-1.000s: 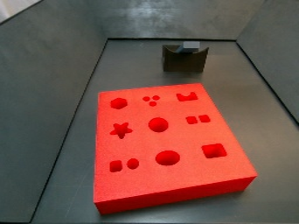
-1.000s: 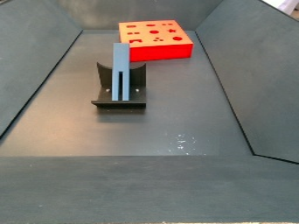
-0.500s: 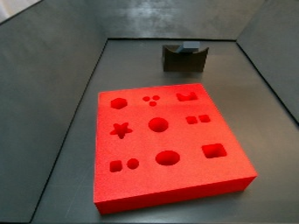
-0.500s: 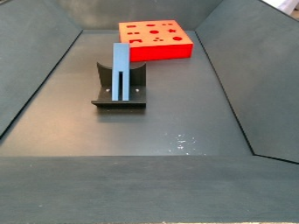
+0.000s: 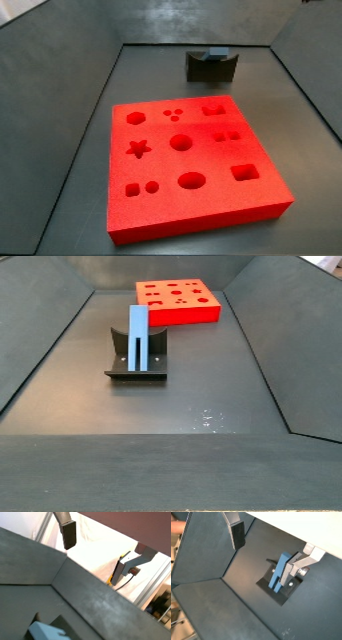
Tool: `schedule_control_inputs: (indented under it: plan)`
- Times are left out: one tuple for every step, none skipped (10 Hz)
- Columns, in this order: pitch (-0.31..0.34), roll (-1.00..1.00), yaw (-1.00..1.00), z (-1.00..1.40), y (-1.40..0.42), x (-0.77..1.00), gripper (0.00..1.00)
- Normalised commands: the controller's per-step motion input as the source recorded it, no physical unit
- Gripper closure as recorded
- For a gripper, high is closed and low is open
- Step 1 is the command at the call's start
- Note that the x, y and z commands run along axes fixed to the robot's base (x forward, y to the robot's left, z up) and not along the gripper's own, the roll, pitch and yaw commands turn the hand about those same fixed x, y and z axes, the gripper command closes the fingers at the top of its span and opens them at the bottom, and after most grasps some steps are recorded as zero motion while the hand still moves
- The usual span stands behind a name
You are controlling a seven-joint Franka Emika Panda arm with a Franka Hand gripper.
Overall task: Pick up the double-square object. Move up. Place the double-square object on the fixture. Regrasp the double-square object. Move to above the board. Insert the double-square object.
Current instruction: Regrasp the double-square object.
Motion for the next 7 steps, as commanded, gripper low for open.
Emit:
schedule_control_inputs:
  plan:
    - [0.123, 0.32, 0.19, 0.0, -0.04, 0.09, 0.0]
    - [0.091, 0.23, 0.2, 0.0, -0.03, 0.08, 0.0]
    - [0.067, 0.2, 0.2, 0.0, -0.04, 0.08, 0.0]
    - [0.147, 0.1, 0.22, -1.0, 0.04, 0.03, 0.0]
    - [0.124, 0.09, 0.21, -1.0, 0.04, 0.03, 0.0]
    - [0.074, 0.08, 0.21, -1.0, 0.04, 0.04, 0.0]
    - [0.04, 0.07, 0.21, -1.0, 0.04, 0.05, 0.0]
